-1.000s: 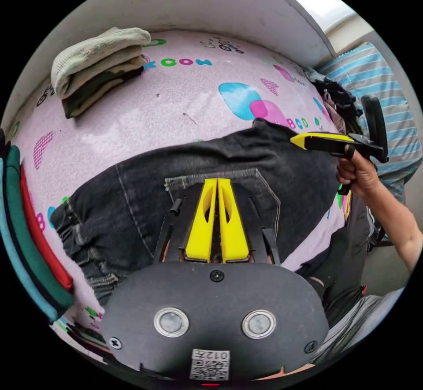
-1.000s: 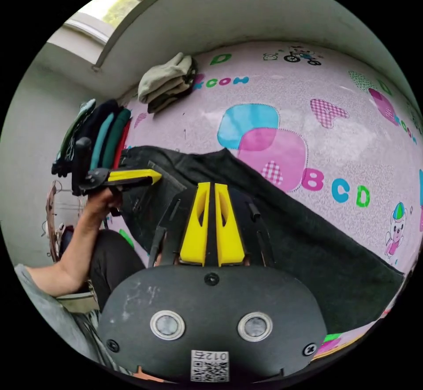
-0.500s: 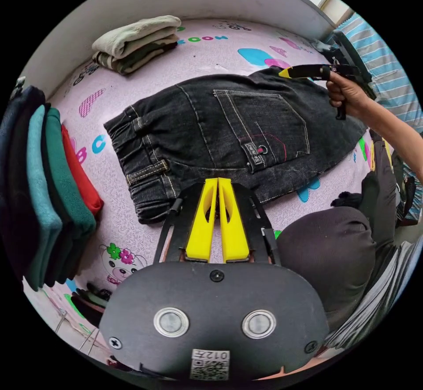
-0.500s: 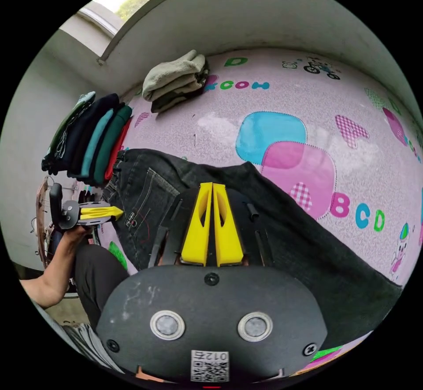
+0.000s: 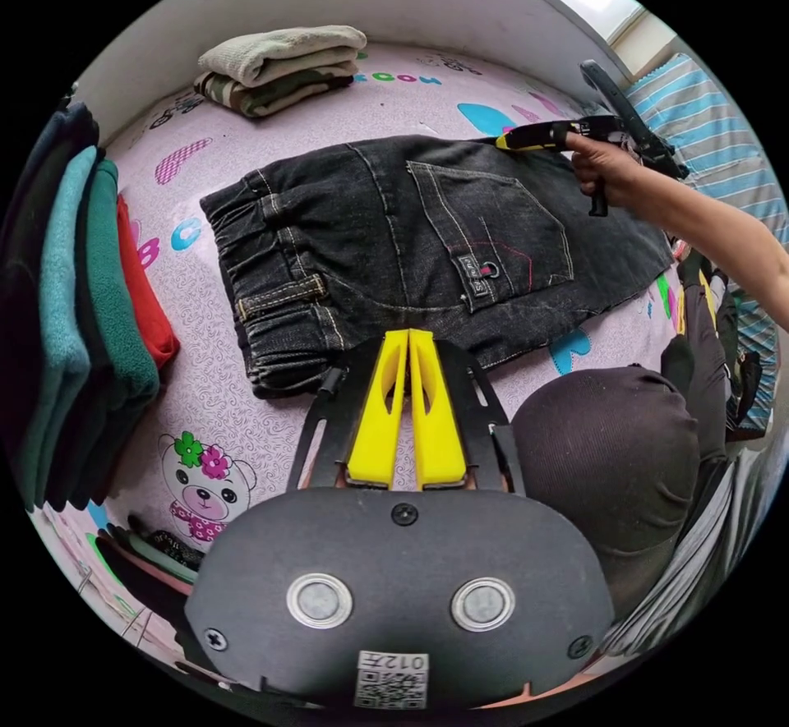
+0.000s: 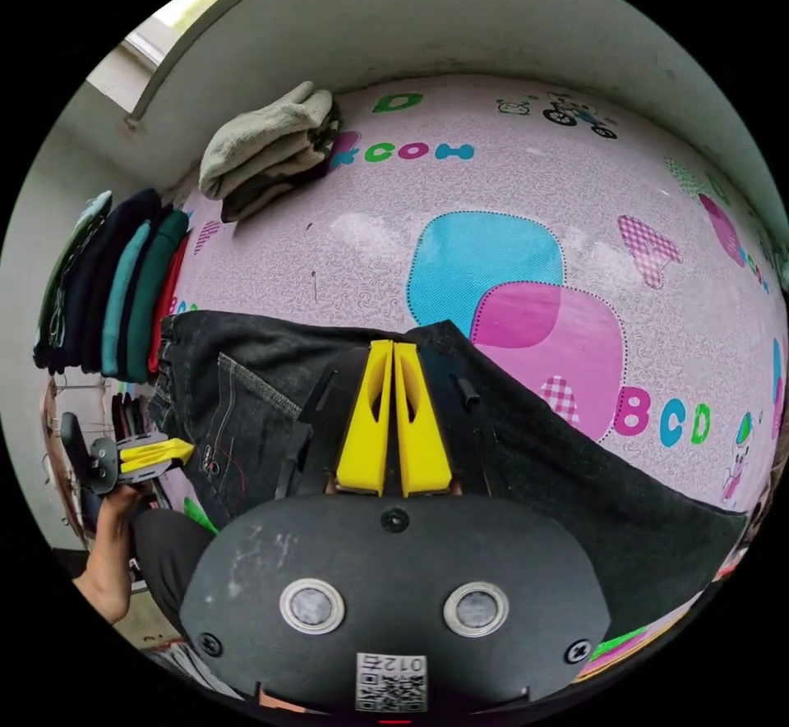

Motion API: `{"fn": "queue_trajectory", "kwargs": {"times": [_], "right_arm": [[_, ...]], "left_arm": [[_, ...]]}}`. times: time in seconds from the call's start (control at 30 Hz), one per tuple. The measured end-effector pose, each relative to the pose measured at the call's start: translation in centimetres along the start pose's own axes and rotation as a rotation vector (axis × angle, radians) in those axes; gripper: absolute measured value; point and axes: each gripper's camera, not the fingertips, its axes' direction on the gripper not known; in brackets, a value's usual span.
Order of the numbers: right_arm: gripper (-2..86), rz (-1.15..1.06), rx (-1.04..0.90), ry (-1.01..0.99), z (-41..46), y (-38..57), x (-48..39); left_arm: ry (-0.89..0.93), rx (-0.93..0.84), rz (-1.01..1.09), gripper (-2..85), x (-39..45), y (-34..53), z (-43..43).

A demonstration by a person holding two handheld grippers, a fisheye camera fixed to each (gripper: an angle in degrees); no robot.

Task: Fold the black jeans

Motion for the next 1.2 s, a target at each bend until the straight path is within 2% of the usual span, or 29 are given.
{"fn": "queue_trajectory", "kwargs": {"times": [0.17, 0.3, 0.53, 0.7, 0.8, 0.93, 1.07, 1.2], "right_arm": [[-0.9, -0.007, -0.005, -0.164, -6.1, 3.7, 0.3], [-0.9, -0.076, -0.034, -0.161, -10.6, 9.6, -0.1], [-0.9, -0.019, -0.067, -0.011, -16.9, 18.7, 1.1], [-0.9, -0.003, -0.053, 0.133, -20.8, 19.8, 0.8], [-1.0, -0.029, -0.111, 0.237, -21.9, 19.4, 0.0], [-1.0, -0.155, -0.124, 0.303, -24.1, 19.2, -2.2], [-1.0, -0.354, -0.105, 0.487, -25.8, 19.9, -5.9], [-1.0, -0.303, 0.012, 0.456, -29.0, 21.1, -5.7]], "left_arm": [[0.024, 0.005, 0.019, 0.2, 0.8, 0.4, 1.5], [-0.101, -0.049, 0.102, 0.4, 4.1, -0.8, 1.4], [-0.151, -0.152, 0.466, 0.5, 16.1, -6.0, 4.1], [-0.234, -0.266, 0.669, 0.5, 25.0, -7.6, 10.1], [-0.332, -0.338, 0.752, 0.5, 28.5, -7.3, 14.4], [-0.392, -0.336, 0.733, 0.5, 29.8, -6.4, 17.8], [-0.386, -0.289, 0.696, 0.5, 29.8, -5.7, 19.3], [-0.349, -0.295, 0.65, 0.4, 29.6, -6.0, 21.1]]}}
